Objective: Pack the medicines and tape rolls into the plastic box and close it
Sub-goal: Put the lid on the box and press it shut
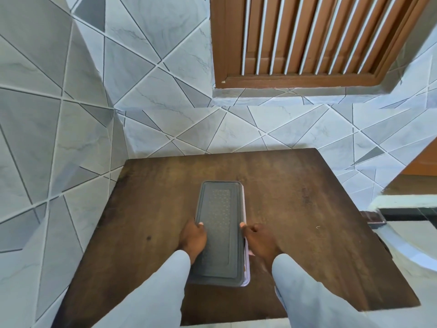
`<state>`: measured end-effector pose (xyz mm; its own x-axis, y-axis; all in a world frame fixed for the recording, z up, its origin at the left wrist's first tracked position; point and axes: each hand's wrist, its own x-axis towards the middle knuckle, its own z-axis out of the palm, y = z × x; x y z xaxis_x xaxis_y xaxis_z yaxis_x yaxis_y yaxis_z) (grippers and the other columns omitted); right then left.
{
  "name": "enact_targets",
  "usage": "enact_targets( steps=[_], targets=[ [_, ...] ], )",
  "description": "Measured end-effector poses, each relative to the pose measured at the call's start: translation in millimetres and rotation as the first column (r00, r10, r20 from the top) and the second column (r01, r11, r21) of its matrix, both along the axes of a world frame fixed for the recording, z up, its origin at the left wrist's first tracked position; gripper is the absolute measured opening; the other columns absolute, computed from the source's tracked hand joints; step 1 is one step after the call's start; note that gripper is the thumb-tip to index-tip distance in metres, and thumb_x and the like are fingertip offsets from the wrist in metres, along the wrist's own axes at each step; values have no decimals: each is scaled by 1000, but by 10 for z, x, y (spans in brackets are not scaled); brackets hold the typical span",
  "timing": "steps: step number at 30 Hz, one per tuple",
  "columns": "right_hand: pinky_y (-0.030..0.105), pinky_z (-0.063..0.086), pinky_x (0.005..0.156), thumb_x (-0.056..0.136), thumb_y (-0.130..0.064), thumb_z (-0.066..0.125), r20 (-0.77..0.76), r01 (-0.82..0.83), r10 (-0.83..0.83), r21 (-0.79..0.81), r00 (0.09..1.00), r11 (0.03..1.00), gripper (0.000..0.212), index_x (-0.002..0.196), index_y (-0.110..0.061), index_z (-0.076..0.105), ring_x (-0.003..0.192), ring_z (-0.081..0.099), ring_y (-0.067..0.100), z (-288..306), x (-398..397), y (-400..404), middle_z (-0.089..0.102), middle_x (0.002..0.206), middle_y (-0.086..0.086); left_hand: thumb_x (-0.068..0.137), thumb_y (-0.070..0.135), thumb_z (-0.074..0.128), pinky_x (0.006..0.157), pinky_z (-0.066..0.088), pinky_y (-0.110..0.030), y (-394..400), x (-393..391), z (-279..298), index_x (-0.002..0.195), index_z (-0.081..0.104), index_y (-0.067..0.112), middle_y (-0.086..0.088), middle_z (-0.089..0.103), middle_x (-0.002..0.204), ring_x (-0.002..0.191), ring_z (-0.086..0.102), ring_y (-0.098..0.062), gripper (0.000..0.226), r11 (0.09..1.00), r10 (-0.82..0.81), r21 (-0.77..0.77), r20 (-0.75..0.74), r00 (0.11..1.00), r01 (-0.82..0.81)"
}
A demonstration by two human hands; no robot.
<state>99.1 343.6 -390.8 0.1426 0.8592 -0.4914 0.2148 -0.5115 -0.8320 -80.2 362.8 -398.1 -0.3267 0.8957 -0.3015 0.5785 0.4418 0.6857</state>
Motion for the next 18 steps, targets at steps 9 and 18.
enact_targets(
  steps=[9, 18],
  targets=[
    [46, 60, 80, 92, -28, 63, -99, 109, -118, -93, 988, 990, 19, 93, -9, 65, 91, 69, 29, -114, -78, -5, 71, 97, 15, 99, 27, 42, 119, 21, -40, 21, 47, -41, 147, 34, 4, -15, 33, 154, 141, 31, -34, 53, 999, -36, -38, -98, 994, 33],
    [40, 55, 76, 99, -15, 52, -351, 265, -331, -225, 876, 938, 13, 104, -5, 59, 84, 63, 27, -129, -488, 0, 66, 98, 15, 98, 53, 26, 86, 49, -39, -315, -314, -3, 114, 59, 16, -8, 65, 115, 100, 62, -29, 52, 998, 48, -13, -343, 938, -56]
  ],
)
